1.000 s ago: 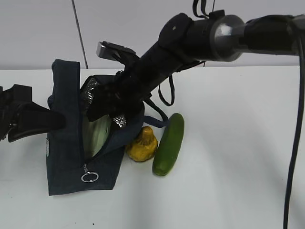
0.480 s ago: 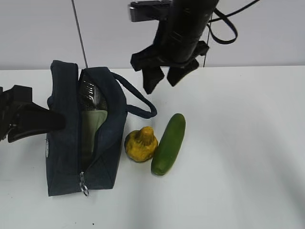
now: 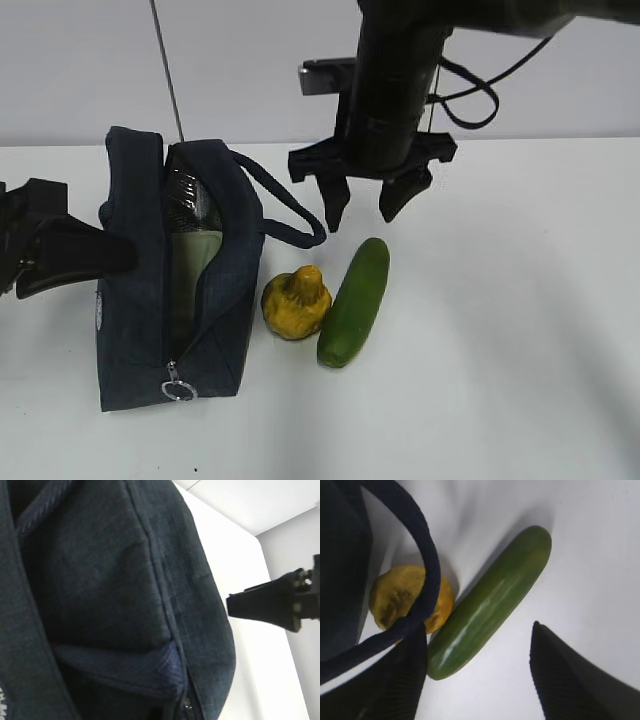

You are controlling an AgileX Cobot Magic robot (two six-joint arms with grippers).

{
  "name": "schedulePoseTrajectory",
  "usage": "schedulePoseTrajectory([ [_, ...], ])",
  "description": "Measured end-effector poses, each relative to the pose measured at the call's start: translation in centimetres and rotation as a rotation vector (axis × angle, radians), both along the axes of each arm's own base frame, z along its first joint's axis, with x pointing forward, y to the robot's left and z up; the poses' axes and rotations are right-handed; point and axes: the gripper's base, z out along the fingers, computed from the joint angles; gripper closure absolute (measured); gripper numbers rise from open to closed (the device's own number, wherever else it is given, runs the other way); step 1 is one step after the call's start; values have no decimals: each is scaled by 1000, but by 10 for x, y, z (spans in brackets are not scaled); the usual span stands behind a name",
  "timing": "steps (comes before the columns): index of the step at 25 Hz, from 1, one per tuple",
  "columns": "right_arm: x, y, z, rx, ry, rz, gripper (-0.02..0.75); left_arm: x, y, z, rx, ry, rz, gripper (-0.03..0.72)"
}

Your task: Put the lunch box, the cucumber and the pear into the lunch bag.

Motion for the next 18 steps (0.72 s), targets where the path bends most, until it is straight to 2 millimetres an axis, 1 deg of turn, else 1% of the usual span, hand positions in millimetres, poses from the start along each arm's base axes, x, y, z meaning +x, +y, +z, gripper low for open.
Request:
schedulePoseTrajectory([
  [2, 4, 3, -17, -7, 41, -36, 234, 0, 0, 0, 0, 0, 0, 703],
  [5, 7, 5, -33, -16, 79, -83, 234, 0, 0, 0, -1, 0, -1, 703],
  [13, 11, 1, -39, -61, 66, -178, 234, 0, 0, 0, -1, 0, -2, 703],
  [14, 11, 1, -42, -63, 72, -184, 234, 0, 0, 0, -1, 0, -2, 703],
  [18, 15, 3, -62, -88, 106, -192, 234, 0, 0, 0, -2, 1, -2, 703],
])
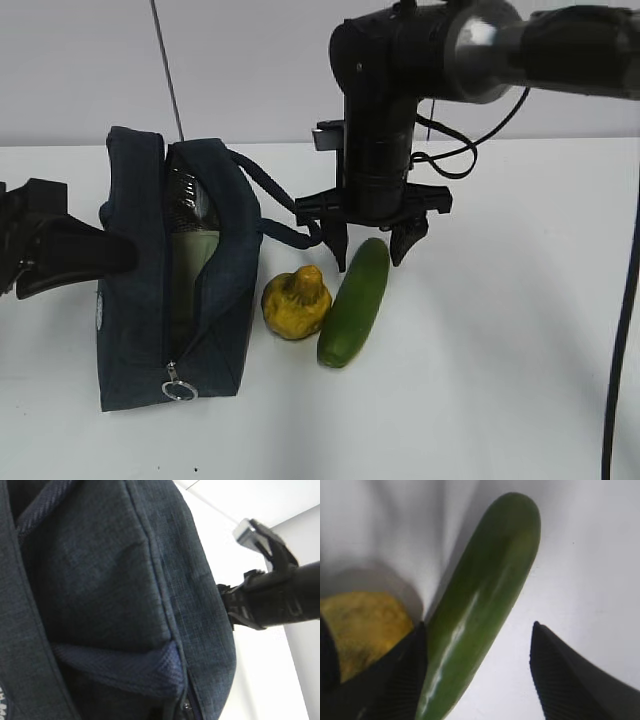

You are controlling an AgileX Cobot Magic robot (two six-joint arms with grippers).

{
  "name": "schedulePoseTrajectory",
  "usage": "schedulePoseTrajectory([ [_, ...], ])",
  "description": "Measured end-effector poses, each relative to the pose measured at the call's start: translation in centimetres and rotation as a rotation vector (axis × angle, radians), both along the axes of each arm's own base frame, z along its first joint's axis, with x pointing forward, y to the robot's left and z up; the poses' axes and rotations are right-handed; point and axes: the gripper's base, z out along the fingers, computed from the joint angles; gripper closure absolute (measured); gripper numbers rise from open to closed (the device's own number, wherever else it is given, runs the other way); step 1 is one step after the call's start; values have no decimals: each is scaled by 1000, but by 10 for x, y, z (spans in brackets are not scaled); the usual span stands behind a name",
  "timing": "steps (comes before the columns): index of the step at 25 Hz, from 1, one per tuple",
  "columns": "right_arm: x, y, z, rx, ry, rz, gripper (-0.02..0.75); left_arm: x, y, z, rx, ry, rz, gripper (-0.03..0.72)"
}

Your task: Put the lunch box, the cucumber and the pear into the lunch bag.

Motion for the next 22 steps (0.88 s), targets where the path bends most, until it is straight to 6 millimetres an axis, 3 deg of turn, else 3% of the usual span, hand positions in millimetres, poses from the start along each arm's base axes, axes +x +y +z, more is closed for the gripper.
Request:
schedulePoseTrajectory([
  [11, 7, -3, -36, 12, 91, -57, 234, 0, 0, 0, 0, 0, 0, 703],
  [22, 9, -6, -44, 10, 107, -54, 256, -1, 0, -1, 14, -1, -11, 703],
])
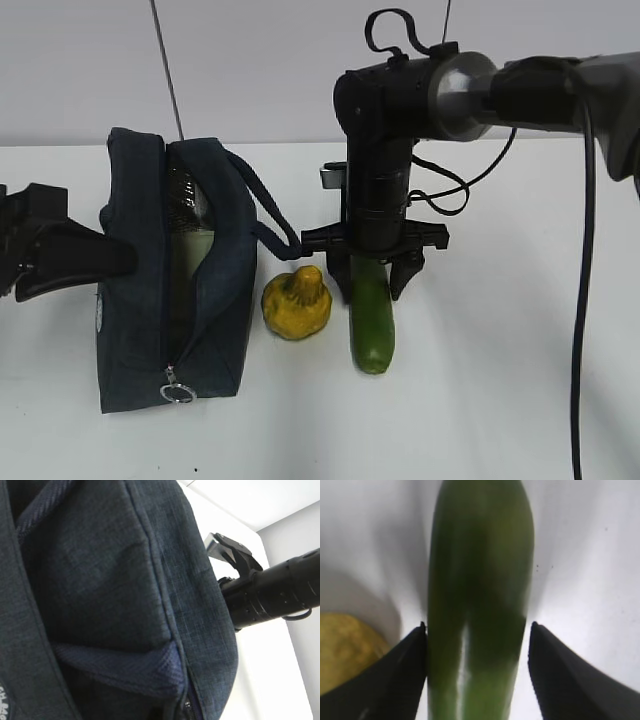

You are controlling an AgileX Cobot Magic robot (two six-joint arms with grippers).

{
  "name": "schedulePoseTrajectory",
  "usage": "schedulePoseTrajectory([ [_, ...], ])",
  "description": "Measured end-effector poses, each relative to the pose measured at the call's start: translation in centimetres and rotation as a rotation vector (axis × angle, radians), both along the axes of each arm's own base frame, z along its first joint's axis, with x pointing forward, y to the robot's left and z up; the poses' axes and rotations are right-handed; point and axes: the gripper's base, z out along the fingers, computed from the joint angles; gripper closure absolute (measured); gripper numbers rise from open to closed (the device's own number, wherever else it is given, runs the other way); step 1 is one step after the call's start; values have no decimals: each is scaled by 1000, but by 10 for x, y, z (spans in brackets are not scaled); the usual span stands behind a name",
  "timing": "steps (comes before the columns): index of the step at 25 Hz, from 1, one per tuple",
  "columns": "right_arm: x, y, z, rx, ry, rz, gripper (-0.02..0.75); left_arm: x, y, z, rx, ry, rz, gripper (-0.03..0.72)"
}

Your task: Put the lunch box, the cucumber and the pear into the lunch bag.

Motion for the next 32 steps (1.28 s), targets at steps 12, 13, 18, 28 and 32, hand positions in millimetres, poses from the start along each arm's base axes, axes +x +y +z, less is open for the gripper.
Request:
schedulePoseTrajectory([
  [12, 2, -1, -1, 2, -2, 63, 366, 0, 0, 0, 3, 0, -3, 703],
  [13, 2, -1, 0, 4, -6, 74, 367, 0, 0, 0, 3, 0, -3, 703],
  [18, 13, 0, 24, -3, -101, 115, 367, 0, 0, 0, 3, 0, -3, 703],
  [28, 19, -14, 150, -41, -473, 180, 370, 0, 0, 0, 7, 0, -6, 703],
  [32, 11, -5, 184, 110, -520, 222, 370, -1, 0, -1, 9, 0, -9, 703],
])
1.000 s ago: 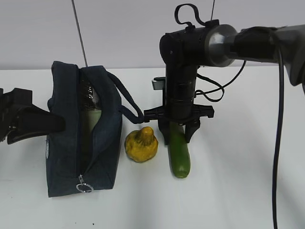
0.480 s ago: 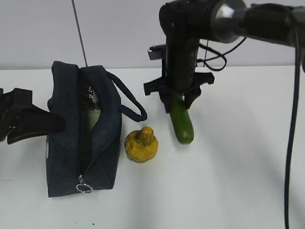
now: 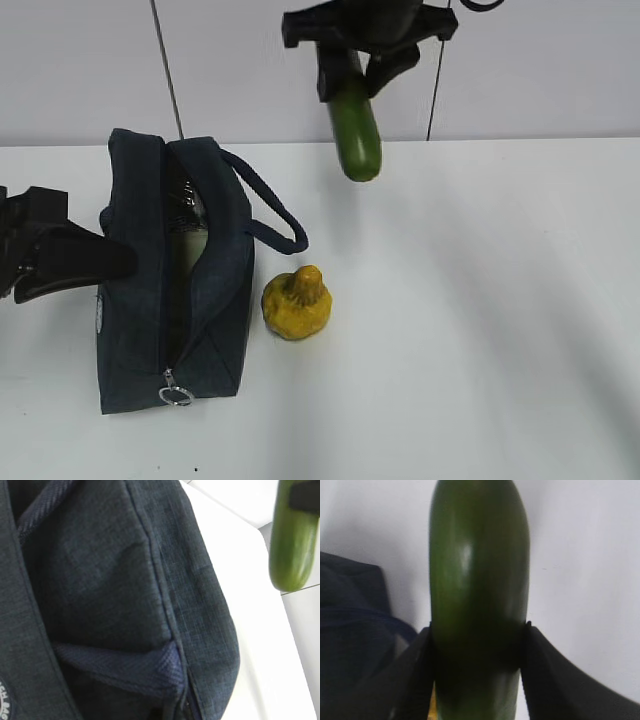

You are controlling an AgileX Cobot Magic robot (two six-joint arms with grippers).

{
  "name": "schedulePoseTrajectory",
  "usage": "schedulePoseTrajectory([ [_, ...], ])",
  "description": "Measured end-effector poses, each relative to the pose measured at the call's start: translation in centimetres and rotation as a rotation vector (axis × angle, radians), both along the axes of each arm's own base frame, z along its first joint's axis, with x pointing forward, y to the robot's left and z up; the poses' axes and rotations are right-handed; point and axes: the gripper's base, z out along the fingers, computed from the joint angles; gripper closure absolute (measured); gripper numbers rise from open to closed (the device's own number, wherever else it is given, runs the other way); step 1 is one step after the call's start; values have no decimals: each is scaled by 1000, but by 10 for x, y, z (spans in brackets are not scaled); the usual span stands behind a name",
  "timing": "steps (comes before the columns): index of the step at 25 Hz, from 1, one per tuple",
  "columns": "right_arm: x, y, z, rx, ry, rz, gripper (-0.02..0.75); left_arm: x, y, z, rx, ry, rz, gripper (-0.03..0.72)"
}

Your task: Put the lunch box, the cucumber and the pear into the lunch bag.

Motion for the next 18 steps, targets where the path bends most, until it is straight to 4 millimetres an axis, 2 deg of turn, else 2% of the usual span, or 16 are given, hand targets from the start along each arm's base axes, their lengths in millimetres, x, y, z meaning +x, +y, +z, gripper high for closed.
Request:
schedulePoseTrajectory([
  [2, -5, 9, 9, 95, 17, 59, 370, 0, 0, 0, 0, 0, 0, 703],
  [6, -16, 27, 14, 275, 95, 195, 370, 0, 0, 0, 0, 0, 0, 703],
  [10, -21, 46, 10, 446, 166, 317, 370, 0, 0, 0, 1, 0, 1, 703],
  [14, -18, 67, -16, 532, 248, 389, 372, 0, 0, 0, 1, -1, 1, 703],
  [18, -16, 85, -46, 526, 307, 417, 372, 0, 0, 0, 1, -1, 1, 703],
])
